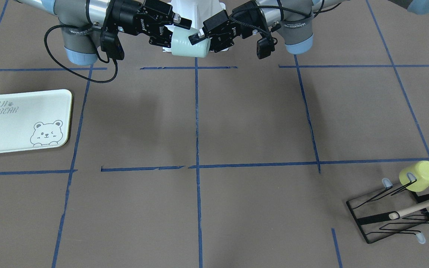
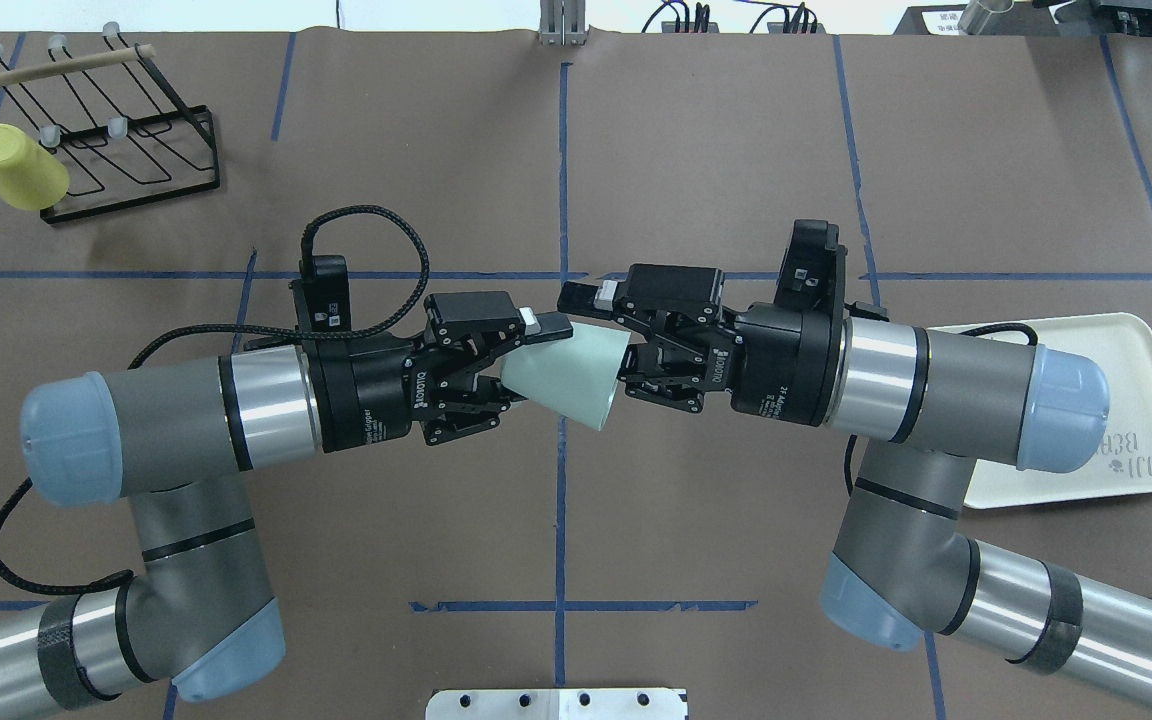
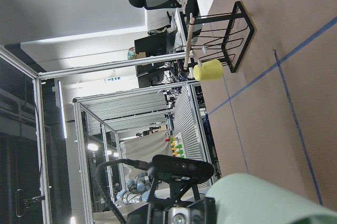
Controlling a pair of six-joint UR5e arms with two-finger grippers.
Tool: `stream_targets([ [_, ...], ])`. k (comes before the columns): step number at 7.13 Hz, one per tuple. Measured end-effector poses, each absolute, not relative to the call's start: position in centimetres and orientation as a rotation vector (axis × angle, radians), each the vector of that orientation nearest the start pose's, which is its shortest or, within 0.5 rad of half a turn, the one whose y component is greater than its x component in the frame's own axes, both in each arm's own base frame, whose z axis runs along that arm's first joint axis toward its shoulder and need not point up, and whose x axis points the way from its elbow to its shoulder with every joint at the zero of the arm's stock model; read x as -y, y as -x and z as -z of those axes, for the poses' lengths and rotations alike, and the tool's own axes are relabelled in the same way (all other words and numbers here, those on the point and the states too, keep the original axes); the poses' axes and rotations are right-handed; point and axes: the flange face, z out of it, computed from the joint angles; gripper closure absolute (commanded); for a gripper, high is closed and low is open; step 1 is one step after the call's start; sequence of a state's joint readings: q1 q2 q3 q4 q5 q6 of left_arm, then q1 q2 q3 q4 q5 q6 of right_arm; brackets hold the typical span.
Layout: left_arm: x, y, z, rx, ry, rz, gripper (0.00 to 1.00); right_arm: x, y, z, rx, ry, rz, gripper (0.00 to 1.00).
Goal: Left arm grabs green cup and hands to right arm on tray
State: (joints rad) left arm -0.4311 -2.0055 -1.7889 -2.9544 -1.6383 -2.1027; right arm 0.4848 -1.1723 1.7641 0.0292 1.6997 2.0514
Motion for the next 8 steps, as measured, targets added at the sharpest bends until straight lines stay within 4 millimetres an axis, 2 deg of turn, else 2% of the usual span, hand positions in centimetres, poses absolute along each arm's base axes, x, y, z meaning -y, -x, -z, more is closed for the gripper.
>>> stream_targets([
  [3,33.78,-43.05,-17.47,-2.078,0.145,0.528,0.41,34.57,39.86,-19.92,2.208,0.074,-0.406,0.70],
  [4,33.75,-42.98,-17.44,-2.079,0.145,0.526,0.39,34.55,39.87,-19.93,2.208,0.075,-0.406,0.76],
  [5,33.73,-42.96,-17.43,-2.079,0.145,0.526,0.00,34.53,39.88,-19.98,2.208,0.076,-0.407,0.92],
  [6,33.78,-42.98,-17.48,-2.076,0.143,0.525,0.00,34.46,39.94,-20.10,2.205,0.079,-0.407,0.98],
  [8,33.88,-43.18,-17.69,-2.069,0.137,0.522,0.00,34.26,39.91,-20.03,2.212,0.082,-0.402,0.98],
])
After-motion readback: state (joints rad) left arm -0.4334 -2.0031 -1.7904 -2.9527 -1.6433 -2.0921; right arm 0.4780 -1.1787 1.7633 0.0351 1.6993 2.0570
